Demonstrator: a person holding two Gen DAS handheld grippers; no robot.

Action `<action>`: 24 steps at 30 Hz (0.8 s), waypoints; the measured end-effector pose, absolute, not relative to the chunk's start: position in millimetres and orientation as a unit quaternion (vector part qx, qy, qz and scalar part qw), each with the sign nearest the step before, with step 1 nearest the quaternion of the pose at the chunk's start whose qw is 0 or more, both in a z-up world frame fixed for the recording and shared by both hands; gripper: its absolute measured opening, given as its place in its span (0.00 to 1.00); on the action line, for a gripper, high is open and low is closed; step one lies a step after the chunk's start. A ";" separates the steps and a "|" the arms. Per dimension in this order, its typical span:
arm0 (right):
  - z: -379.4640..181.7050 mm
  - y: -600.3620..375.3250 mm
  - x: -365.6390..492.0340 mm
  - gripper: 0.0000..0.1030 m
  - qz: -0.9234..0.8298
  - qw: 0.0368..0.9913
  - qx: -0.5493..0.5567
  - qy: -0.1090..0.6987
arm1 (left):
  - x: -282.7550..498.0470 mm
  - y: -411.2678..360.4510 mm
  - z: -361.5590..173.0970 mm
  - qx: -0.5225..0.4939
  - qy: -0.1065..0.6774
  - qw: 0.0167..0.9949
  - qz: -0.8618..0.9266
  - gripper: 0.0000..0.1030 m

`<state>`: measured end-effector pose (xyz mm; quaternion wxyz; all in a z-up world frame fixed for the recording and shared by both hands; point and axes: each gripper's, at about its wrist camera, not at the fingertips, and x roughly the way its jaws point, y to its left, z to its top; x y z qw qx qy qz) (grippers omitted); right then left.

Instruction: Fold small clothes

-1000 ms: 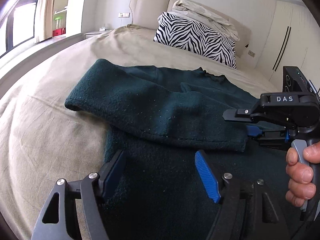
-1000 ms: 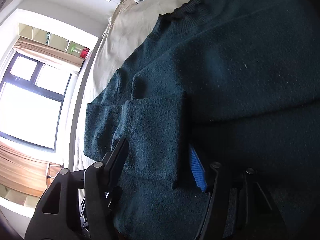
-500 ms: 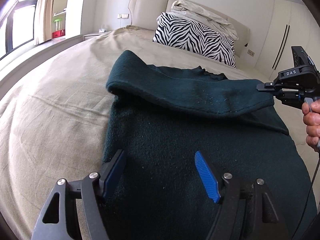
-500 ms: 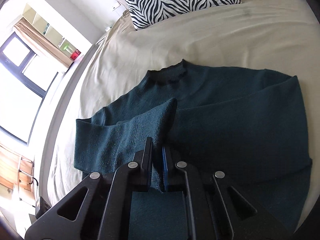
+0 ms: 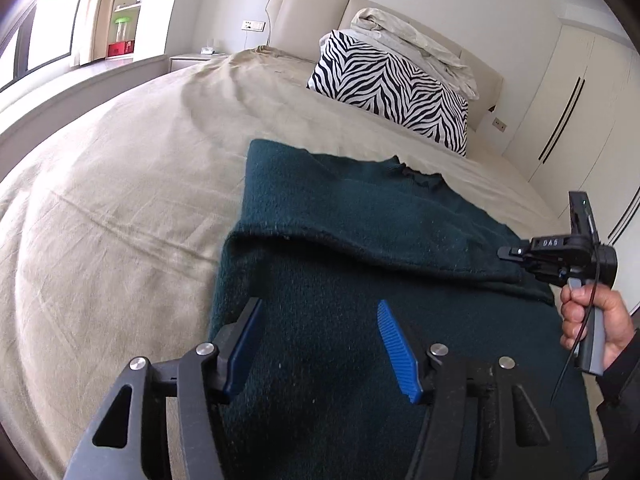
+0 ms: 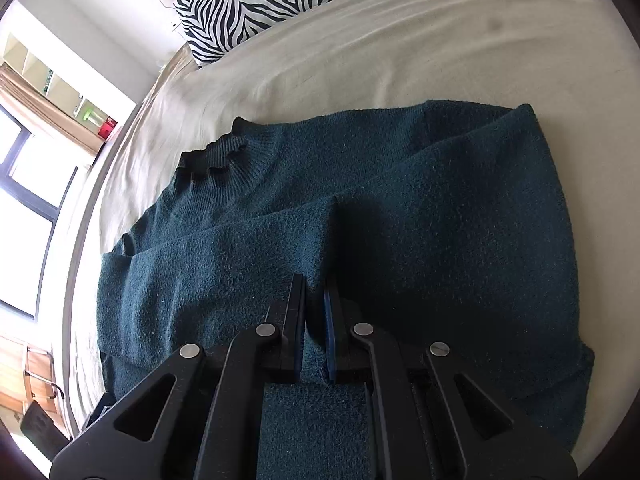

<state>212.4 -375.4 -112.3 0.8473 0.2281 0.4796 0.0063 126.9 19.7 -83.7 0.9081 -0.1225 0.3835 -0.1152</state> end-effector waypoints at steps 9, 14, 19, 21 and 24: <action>-112.5 -370.3 217.3 0.07 0.007 0.852 0.202 0.484 | 240.1 27.3 -62.8 -0.142 0.373 0.910 -0.113 0.55; -119.8 -381.2 215.5 0.07 0.017 0.850 0.229 0.475 | 275.2 28.7 -121.3 -0.123 0.441 0.884 -0.097 0.43; -109.7 -390.9 207.1 0.12 0.001 0.850 0.234 0.472 | 257.2 35.5 -112.4 -0.124 0.422 0.891 -0.112 0.44; -97.5 -392.9 199.7 0.12 -0.003 0.856 0.247 0.454 | 257.5 47.9 -103.5 -0.156 0.414 0.890 -0.113 0.44; -83.5 -386.4 195.3 0.14 0.049 0.860 0.282 0.422 | 273.6 54.5 -92.1 -0.184 0.410 0.884 -0.132 0.44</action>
